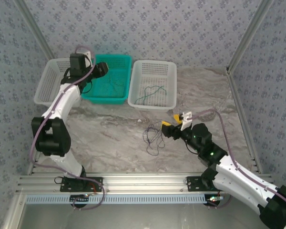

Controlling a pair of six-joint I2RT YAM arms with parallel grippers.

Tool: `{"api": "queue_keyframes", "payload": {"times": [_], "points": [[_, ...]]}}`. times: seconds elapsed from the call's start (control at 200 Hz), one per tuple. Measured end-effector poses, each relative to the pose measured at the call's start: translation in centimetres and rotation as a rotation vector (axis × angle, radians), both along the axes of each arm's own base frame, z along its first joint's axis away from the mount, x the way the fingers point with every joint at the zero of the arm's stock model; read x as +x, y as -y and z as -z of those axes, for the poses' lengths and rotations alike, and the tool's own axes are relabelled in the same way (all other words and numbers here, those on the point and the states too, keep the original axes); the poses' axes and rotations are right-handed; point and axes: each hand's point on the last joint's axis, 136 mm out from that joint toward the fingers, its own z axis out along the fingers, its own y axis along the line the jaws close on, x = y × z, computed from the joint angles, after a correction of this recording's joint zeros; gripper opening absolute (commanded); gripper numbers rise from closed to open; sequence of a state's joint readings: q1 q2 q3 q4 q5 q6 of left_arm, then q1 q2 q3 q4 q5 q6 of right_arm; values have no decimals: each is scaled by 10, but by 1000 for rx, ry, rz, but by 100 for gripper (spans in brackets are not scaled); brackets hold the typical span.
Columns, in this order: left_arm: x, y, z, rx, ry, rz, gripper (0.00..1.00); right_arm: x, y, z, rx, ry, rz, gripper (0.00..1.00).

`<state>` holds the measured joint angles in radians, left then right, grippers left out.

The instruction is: Untangle the cables

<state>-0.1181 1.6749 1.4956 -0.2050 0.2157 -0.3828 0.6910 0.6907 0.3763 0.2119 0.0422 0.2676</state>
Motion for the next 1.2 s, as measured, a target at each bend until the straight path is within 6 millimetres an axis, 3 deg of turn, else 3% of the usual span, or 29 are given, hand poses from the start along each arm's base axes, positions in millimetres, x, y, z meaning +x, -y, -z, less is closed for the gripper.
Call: {"api": "queue_keyframes", "payload": {"times": [0.115,0.24,0.31,0.37,0.51,0.65,0.77,0.949,1.014,1.104,1.199], "points": [[-42,12,-52,-19,106,17,65,7,2,16,-39,-46,28,81],[-115,55,-121,-50,289,148,65,19,5,38,-94,-131,68,81],[-156,80,-140,-56,359,242,65,25,6,49,-116,-181,85,81],[-183,95,-141,-52,387,310,64,31,5,59,-132,-223,97,81],[-223,122,-104,-19,352,429,64,43,0,79,-168,-316,115,80],[-250,145,-45,34,240,538,64,53,-9,103,-192,-415,117,79],[-264,154,6,57,137,581,63,57,-20,126,-208,-505,89,78],[-270,154,70,55,-28,561,62,54,-37,158,-221,-612,44,73],[-268,157,80,46,-57,551,62,50,-41,169,-242,-636,35,64],[-263,162,87,13,-79,527,62,44,-45,181,-268,-660,18,44],[-254,167,98,-37,-113,472,61,41,-49,183,-257,-675,8,37]]}}
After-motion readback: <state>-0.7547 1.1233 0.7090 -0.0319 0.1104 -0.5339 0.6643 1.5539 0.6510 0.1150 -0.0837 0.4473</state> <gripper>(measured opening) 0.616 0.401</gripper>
